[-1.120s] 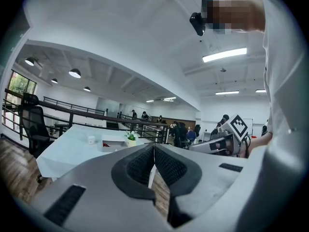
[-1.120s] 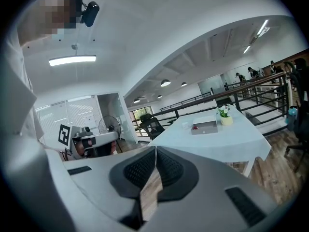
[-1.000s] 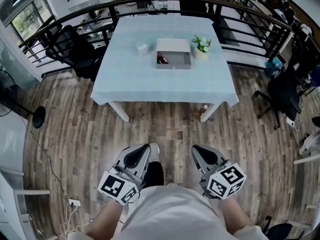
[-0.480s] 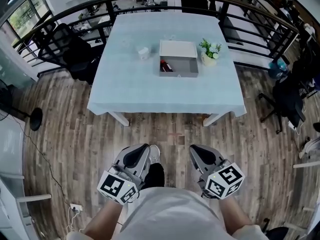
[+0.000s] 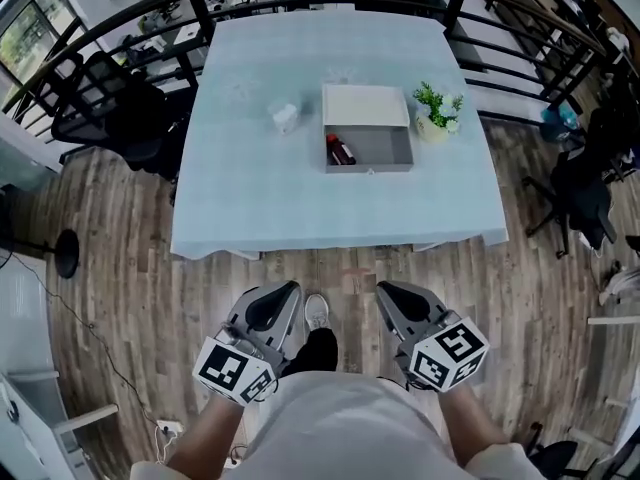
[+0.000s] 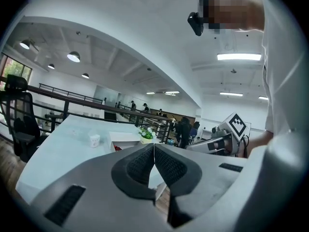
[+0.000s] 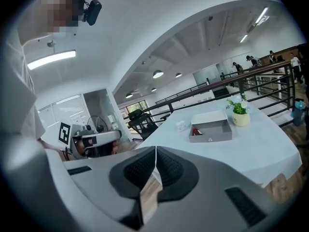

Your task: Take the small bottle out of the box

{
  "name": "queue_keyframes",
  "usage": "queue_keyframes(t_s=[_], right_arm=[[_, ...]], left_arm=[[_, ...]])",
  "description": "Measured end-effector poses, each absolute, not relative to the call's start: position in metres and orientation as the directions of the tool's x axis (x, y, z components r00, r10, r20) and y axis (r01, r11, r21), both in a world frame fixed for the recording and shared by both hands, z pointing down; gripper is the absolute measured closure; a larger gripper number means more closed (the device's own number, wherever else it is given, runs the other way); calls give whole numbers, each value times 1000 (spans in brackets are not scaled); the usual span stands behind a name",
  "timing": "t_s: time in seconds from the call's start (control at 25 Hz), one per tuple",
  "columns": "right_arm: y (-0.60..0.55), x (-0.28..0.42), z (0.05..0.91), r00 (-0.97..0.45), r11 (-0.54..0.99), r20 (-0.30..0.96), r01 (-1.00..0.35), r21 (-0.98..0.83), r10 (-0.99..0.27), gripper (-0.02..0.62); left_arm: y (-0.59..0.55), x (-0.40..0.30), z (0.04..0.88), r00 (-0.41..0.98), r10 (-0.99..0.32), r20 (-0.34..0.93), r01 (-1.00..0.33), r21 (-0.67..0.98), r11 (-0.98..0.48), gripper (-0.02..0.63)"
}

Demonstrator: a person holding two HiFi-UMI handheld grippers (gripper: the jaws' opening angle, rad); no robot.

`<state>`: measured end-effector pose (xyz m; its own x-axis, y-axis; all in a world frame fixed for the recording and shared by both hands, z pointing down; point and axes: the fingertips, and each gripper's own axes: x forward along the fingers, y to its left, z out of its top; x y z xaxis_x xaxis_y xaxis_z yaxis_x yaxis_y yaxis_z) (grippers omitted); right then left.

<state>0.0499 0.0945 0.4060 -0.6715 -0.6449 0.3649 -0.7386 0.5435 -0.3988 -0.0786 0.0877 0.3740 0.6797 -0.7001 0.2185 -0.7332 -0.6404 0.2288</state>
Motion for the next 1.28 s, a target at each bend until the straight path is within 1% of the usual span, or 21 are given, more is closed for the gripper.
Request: queue_keyframes(t_s=[0.28,0.56,0.84,1.28], right_arm=[[20,26,403,-653,520,391,-756,-399,-649,572],[-28,6,401,-619,498,409,-784,-371,-670,572],[-56,-4,405,-607,489,424,-794,-362,-672,572],[-93,0,412,-624,514,434,-782,-354,-650,572]], left_arm=[[13,-100,376,707,-671,221,-706,253,-661,584],[-33,-127,376,723,-657,211,-690,254,-678,584],[-57,-143,385,730,-647,219,-683,267,-680,584],[-74,-139,393,718,-655,237,-696,273,-665,584]])
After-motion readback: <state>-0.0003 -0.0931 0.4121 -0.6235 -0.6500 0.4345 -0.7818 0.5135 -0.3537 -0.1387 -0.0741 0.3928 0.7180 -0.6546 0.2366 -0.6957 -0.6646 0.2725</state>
